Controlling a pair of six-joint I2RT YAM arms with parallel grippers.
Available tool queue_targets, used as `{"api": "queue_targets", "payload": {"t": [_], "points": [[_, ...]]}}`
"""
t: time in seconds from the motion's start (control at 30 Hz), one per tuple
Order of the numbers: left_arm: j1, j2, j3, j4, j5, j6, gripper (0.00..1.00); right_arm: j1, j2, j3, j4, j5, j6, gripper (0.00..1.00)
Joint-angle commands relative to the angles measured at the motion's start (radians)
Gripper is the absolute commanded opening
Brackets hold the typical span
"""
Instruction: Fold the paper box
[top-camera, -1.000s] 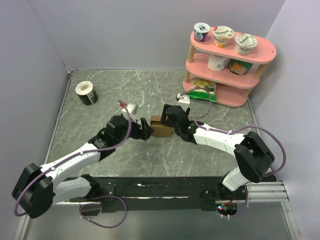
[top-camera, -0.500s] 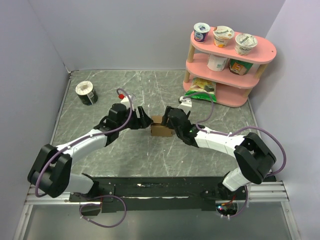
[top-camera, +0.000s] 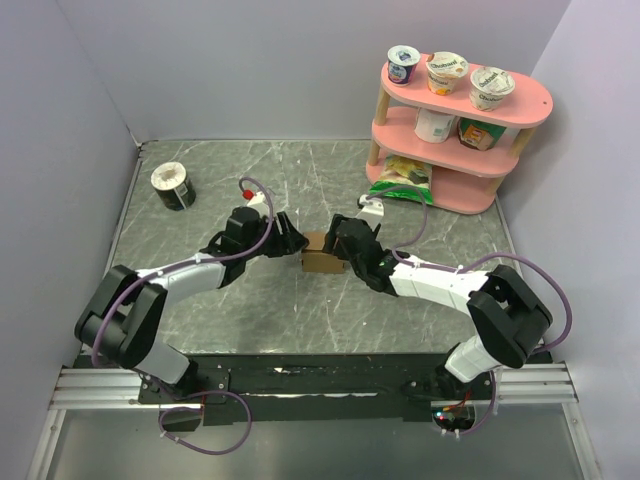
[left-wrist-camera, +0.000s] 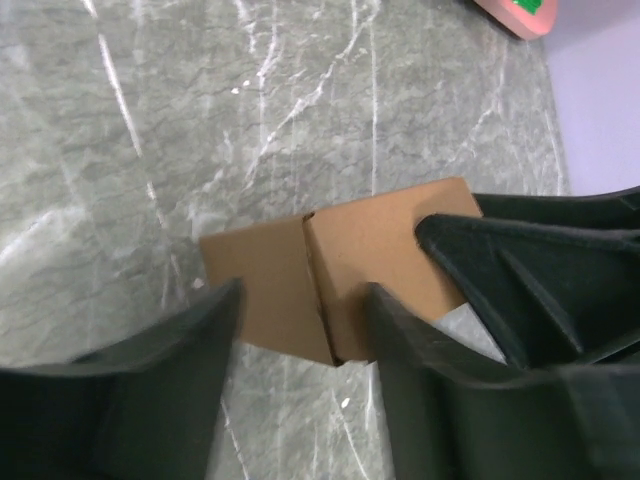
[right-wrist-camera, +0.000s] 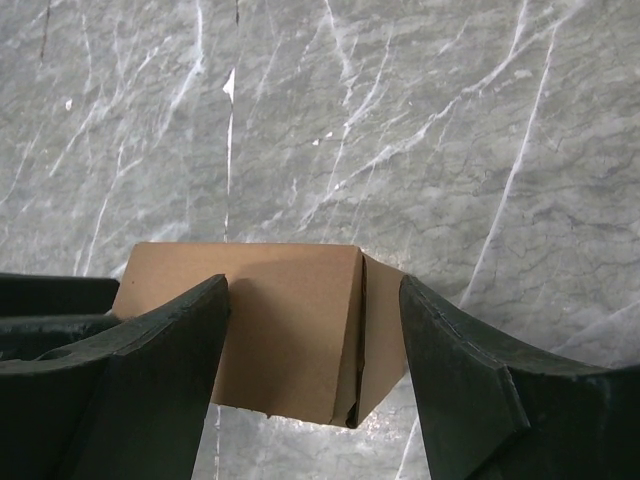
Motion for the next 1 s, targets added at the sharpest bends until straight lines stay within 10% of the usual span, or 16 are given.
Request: {"api": "queue_targets", "payload": {"t": [0.0,0.33,0.97], "points": [[0.009,0.039,0.002,0.078,0.012,-0.021,0.50,0.005,0.014,-0.055,-0.161,0.019,-0.034,0.74],[0.018,0.081,-0.007,0.080,0.027,-0.001,0.25,-0.011,-0.046,-0.013,-0.209,-0.087,-0.083,0.80],[0.018,0.066,-0.024,0.049,0.009,0.030,0.21,-0.225,-0.334,-0.139,-0.158,-0.654,-0.040,0.80]]}}
